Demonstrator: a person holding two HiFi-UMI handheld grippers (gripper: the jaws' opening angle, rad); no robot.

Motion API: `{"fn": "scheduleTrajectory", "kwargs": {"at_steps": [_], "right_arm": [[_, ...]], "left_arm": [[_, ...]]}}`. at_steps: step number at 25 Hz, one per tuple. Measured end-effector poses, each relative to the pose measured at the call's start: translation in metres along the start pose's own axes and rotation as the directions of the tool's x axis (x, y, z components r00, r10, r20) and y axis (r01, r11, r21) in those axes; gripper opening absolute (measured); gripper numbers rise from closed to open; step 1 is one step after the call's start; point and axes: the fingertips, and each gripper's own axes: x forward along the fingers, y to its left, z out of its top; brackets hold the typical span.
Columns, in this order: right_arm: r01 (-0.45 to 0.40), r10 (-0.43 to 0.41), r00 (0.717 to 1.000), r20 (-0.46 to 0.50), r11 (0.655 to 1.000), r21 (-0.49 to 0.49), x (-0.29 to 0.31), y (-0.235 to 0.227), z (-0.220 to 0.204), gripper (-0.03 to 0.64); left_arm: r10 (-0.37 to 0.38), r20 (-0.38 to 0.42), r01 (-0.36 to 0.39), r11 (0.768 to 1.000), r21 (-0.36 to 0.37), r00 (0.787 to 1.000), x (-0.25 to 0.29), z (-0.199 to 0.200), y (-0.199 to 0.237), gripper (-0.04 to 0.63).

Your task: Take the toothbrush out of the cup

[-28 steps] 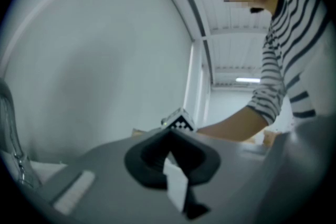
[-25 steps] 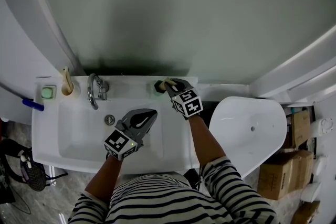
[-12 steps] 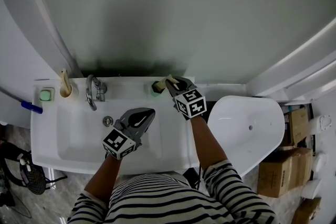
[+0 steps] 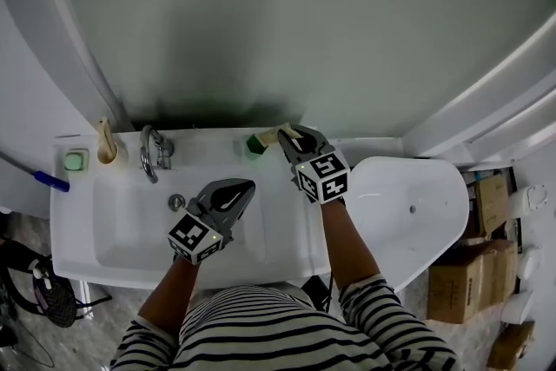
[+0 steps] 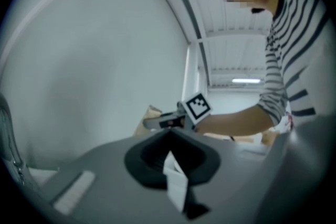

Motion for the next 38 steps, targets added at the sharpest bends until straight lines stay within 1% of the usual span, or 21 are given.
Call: {"fn": "scheduleTrajectory", "kwargs": {"at_steps": [8,12,15,21,26,29,38], "right_arm": [[0.002,-0.002,0.995,0.097,1.000,0.001,-0.036,0.015,0.033,0.055],[-0.019,0.018,0.990,0.143,1.000,0.004,-0.053,0.029,0.045,0.055],[-0.038,0.036,0.986,0.160,0.999,0.005,-0.064,0.041,0.045,0.055],[-0.052,0.054,0.987,0.152,0.999,-0.014,-0.081,0.062,0.034,0.055],[-0.072,0.070,0.987,0.142,0.997,0.009,-0.094,0.071,0.020,0.055],[-0.087,0.083,0.988,0.133,0.996,0.027,-0.101,0.077,0.011,0.055],[-0.177,0.169,0.975,0.143,0.983,0.043,-0.115,0.103,0.004,0.055]], "left_arm": [[0.009,0.013,-0.009,1.000,0.018,1.000,-0.006,0.010,-0.008,0.008],[0.018,0.025,-0.019,1.000,0.020,1.000,-0.009,0.017,-0.014,0.008],[0.020,0.036,-0.021,1.000,0.022,0.999,-0.010,0.022,-0.019,0.008],[0.036,0.039,-0.037,0.999,0.029,0.999,-0.014,0.025,-0.028,0.008],[0.052,0.038,-0.053,0.998,0.021,0.998,-0.015,0.021,-0.036,0.008],[0.065,0.030,-0.066,0.997,0.029,0.997,-0.015,0.021,-0.042,0.008],[0.137,0.035,-0.138,0.990,0.023,0.990,-0.023,0.017,-0.056,0.008]]}}
